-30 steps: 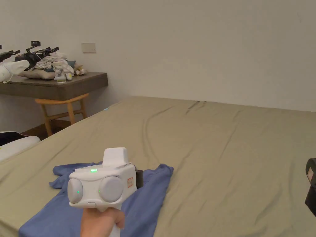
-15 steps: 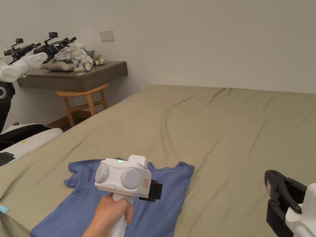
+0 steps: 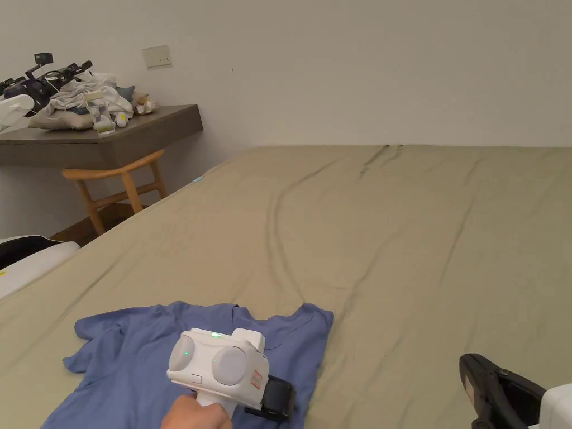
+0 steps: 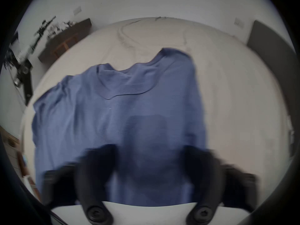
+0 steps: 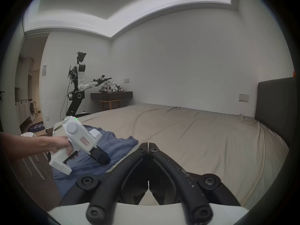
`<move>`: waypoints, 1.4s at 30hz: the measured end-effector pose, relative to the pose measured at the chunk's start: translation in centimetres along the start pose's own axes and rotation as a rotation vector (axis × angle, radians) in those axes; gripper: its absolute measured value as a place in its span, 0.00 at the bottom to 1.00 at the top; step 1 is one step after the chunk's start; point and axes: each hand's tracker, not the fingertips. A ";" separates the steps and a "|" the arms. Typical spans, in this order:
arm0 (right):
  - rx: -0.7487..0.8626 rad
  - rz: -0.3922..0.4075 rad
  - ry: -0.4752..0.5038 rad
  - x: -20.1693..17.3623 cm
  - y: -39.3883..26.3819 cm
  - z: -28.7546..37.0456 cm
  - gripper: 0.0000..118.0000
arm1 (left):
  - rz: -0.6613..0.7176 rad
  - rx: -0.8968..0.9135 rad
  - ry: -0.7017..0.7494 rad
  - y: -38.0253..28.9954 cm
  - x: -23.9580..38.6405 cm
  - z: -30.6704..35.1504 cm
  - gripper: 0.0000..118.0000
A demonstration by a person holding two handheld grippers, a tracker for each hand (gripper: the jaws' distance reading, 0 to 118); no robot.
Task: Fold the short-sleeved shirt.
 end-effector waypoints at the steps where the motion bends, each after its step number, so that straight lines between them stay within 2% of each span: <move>1: -0.006 -0.006 -0.004 0.1 0.0 -0.1 0.01 | 0.042 0.008 -0.107 0.1 -0.2 1.0 0.22; 2: -0.012 -0.017 -0.005 0.2 -0.1 -0.1 0.01 | 0.085 0.025 -0.056 0.1 0.0 1.7 0.06; 4: -0.007 -0.044 -0.003 0.4 0.1 0.1 0.01 | -0.005 0.067 0.104 0.3 -0.5 1.6 0.06; 5: -0.003 -0.048 -0.004 0.4 0.2 0.4 0.01 | -0.024 0.060 0.060 0.2 -0.5 2.0 0.06; 7: 0.007 -0.048 -0.010 0.4 0.5 1.2 0.01 | 0.023 0.073 0.041 0.2 -0.1 3.4 0.06; 9: 0.009 -0.036 -0.024 0.4 0.9 2.1 0.01 | 0.035 0.094 0.054 0.6 0.3 4.9 0.06; 12: 0.027 -0.009 -0.048 0.8 1.5 3.9 0.01 | -0.032 0.159 0.104 0.8 2.0 9.8 0.06; 15: 0.055 -0.019 -0.092 1.6 2.1 5.8 0.01 | -0.003 0.245 -0.017 1.0 4.0 15.9 0.06; 18: 0.085 -0.084 -0.130 2.8 2.5 8.0 0.01 | -0.034 0.295 -0.100 2.5 7.4 18.2 0.06; 22: 0.106 -0.107 -0.224 4.8 3.0 11.8 0.01 | -0.189 0.295 -0.087 5.4 15.2 17.5 0.06; 26: 0.102 -0.087 -0.352 7.0 2.9 15.2 0.01 | -0.221 0.281 -0.244 7.0 24.3 16.1 0.06; 34: 0.078 -0.097 -0.528 12.2 1.2 19.1 0.01 | -0.425 0.305 -0.462 9.7 42.0 13.0 0.06; 38: 0.044 -0.148 -0.566 14.4 -0.5 19.4 0.01 | -0.416 0.181 -0.431 7.8 46.7 7.4 0.06; 42: -0.004 -0.137 -0.590 15.7 -1.8 19.1 0.01 | -0.454 0.172 -0.407 4.7 48.4 3.8 0.06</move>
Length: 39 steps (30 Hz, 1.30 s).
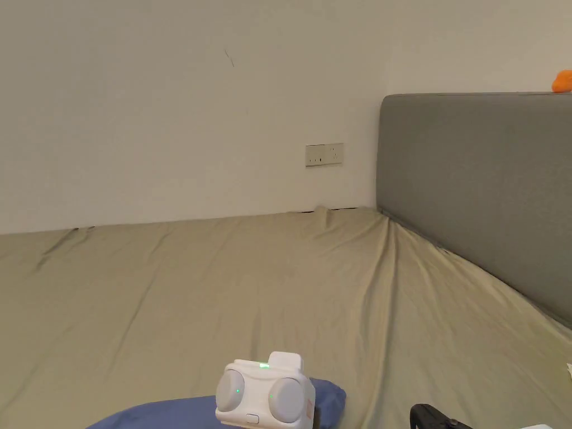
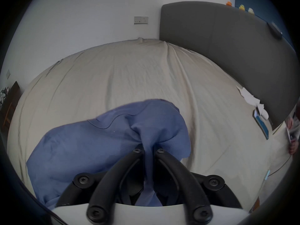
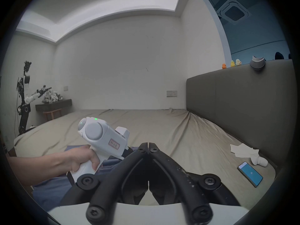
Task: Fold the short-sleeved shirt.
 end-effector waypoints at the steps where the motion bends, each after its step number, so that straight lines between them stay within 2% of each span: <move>1: -0.008 0.004 -0.001 0.2 -0.2 -0.2 0.01 | -0.001 0.002 0.004 -0.2 -0.1 -0.6 0.06; 2: -0.012 0.002 -0.004 0.3 -0.2 -0.4 0.01 | 0.000 0.011 0.009 -0.4 -0.2 -0.9 0.08; 3: -0.016 -0.007 -0.007 0.4 -0.3 -0.6 0.01 | 0.013 0.023 0.006 -0.4 -0.5 -0.9 0.19; 4: -0.013 -0.017 -0.004 0.5 -0.4 -0.7 0.01 | 0.049 0.041 -0.034 -0.2 -1.2 -0.6 0.41; 6: 0.001 -0.031 0.009 0.4 -0.4 -0.6 0.01 | 0.126 0.046 -0.111 0.0 -2.1 0.5 1.00; 8: 0.013 -0.027 0.018 0.2 -0.1 -0.5 0.01 | 0.198 0.143 -0.186 0.0 -3.1 3.1 0.93; 9: 0.019 -0.024 0.016 -0.1 0.2 -0.4 0.01 | 0.210 0.159 -0.208 0.3 -3.4 4.1 0.94; 12: 0.041 -0.016 0.024 -1.0 1.1 0.4 0.01 | 0.179 0.246 -0.187 0.1 -4.0 9.1 0.93; 14: 0.073 -0.010 0.036 -1.6 1.9 1.3 0.01 | 0.152 0.395 -0.121 -1.0 -4.2 13.7 0.84; 17: 0.137 -0.001 0.057 -2.7 3.4 3.2 0.01 | 0.112 0.648 0.008 -4.3 -4.3 22.2 0.54; 19: 0.193 0.010 0.065 -3.6 4.3 4.8 0.01 | 0.057 0.778 0.119 -7.0 -4.2 27.6 0.31; 21: 0.244 0.018 0.089 -4.3 4.9 6.4 0.01 | -0.018 0.891 0.277 -10.2 -3.9 31.9 0.00; 23: 0.266 0.011 0.095 -5.1 5.4 7.7 0.01 | -0.060 0.961 0.465 -12.9 -3.8 34.8 0.00; 25: 0.276 0.006 0.122 -6.0 5.6 8.9 0.01 | -0.073 0.951 0.611 -16.0 -4.4 37.3 0.00; 28: 0.277 0.002 0.155 -7.2 5.4 10.0 0.01 | -0.044 0.873 0.673 -20.0 -5.8 39.3 0.00; 34: 0.248 0.026 0.214 -10.4 4.2 10.0 0.01 | 0.123 0.721 0.777 -26.4 -10.2 40.5 0.00; 36: 0.244 0.039 0.218 -11.5 3.9 9.6 0.01 | 0.135 0.707 0.780 -27.5 -11.4 40.7 0.00; 37: 0.243 0.047 0.221 -12.0 3.8 9.3 0.01 | 0.147 0.712 0.767 -27.9 -11.9 40.8 0.03; 38: 0.239 0.052 0.229 -12.4 3.7 8.9 0.01 | 0.174 0.707 0.752 -28.3 -12.6 40.7 0.18; 39: 0.226 0.053 0.248 -12.9 3.7 8.4 0.01 | 0.215 0.692 0.724 -28.6 -13.7 40.4 0.60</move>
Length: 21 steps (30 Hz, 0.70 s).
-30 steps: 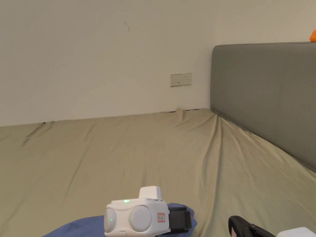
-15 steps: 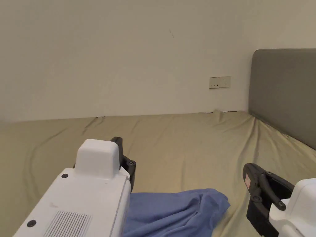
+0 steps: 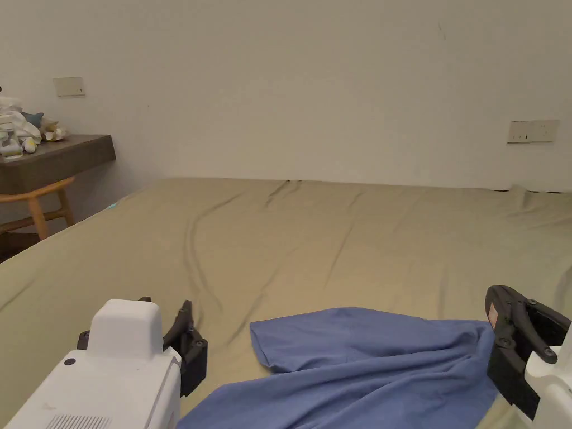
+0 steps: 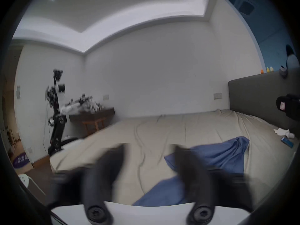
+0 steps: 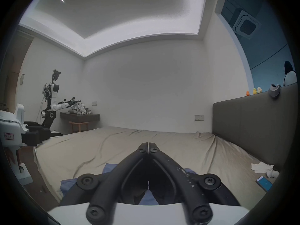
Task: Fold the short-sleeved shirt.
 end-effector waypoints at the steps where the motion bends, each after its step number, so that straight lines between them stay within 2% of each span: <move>1: -0.012 -0.009 0.023 -0.2 -0.2 -0.5 0.01 | 0.016 -0.064 -0.019 -0.5 -0.6 -0.9 0.90; 2: -0.022 -0.020 0.046 -0.5 -0.4 -1.1 0.01 | 0.036 -0.140 -0.038 -1.1 -1.0 -1.8 1.00; 3: -0.026 -0.024 0.056 -0.7 -0.6 -1.5 0.01 | 0.046 -0.208 -0.047 -1.8 -1.3 -2.1 0.95; 6: -0.054 -0.025 0.087 -1.3 -1.6 -3.4 0.01 | 0.147 -0.397 -0.010 -4.2 -1.6 -5.6 0.96; 8: -0.088 -0.025 0.125 -1.5 -2.5 -5.0 0.01 | 0.151 -0.526 -0.036 -6.8 -1.5 -8.2 0.96; 13: -0.168 0.015 0.135 -1.1 -5.1 -7.9 0.01 | 0.146 -0.716 0.010 -12.1 -0.7 -13.2 0.89; 19: -0.270 0.004 0.098 1.2 -8.1 -10.9 0.01 | 0.158 -0.768 0.047 -15.3 0.0 -16.1 0.86; 21: -0.284 -0.006 0.091 1.8 -8.6 -11.4 0.01 | 0.169 -0.757 0.039 -15.5 0.3 -16.3 0.68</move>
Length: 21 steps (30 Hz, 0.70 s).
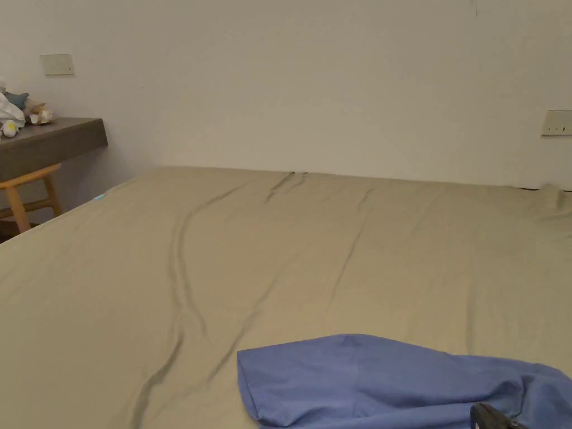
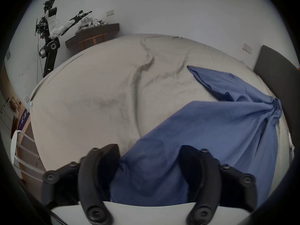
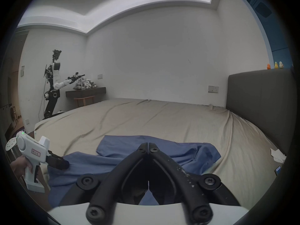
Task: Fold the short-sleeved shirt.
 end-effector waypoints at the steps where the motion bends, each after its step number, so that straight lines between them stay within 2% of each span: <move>1: -0.006 -0.007 -0.006 0.4 -0.2 -0.3 0.01 | 0.008 0.046 0.010 0.0 0.1 0.3 0.61; 2: -0.009 -0.009 -0.012 0.7 -0.3 -0.5 0.01 | -0.002 0.065 0.001 0.2 0.2 0.6 0.38; 3: -0.012 -0.008 -0.026 0.9 -0.4 -0.6 0.01 | 0.007 0.073 -0.030 0.6 0.4 0.8 0.00; 4: -0.018 -0.009 -0.041 1.1 -0.4 -0.6 0.01 | 0.045 0.072 -0.043 0.9 0.7 1.3 0.00; 8: -0.028 -0.013 -0.068 2.2 -0.5 -0.5 0.02 | -0.010 0.108 -0.050 1.8 1.7 2.7 0.00; 9: -0.035 -0.020 -0.075 2.7 -0.4 -0.7 0.10 | -0.010 0.106 -0.049 2.0 1.9 3.0 0.00; 10: -0.056 -0.035 -0.090 3.4 -0.2 -1.1 0.30 | -0.015 0.108 -0.060 2.3 1.9 3.1 0.00; 11: -0.098 -0.070 -0.075 4.5 0.1 -1.7 0.60 | -0.004 0.118 -0.085 2.5 1.9 3.1 0.00; 12: -0.140 -0.087 -0.062 5.5 0.4 -2.5 0.98 | 0.013 0.117 -0.109 2.8 1.9 3.1 0.00; 14: -0.216 -0.103 -0.070 8.2 1.1 -4.8 0.99 | 0.016 0.106 -0.131 3.4 2.0 2.9 0.00; 15: -0.198 -0.078 -0.103 9.1 1.6 -5.4 0.99 | 0.009 0.110 -0.129 3.7 2.2 2.9 0.00; 18: -0.319 -0.050 -0.177 13.3 3.5 -9.2 0.99 | -0.038 0.125 -0.116 4.0 2.8 2.2 0.00; 20: -0.393 -0.032 -0.175 16.2 4.0 -13.2 0.99 | -0.034 0.116 -0.116 4.7 3.0 1.7 0.00; 21: -0.436 -0.027 -0.206 17.2 4.1 -14.9 0.96 | -0.034 0.114 -0.129 4.8 3.0 1.1 0.00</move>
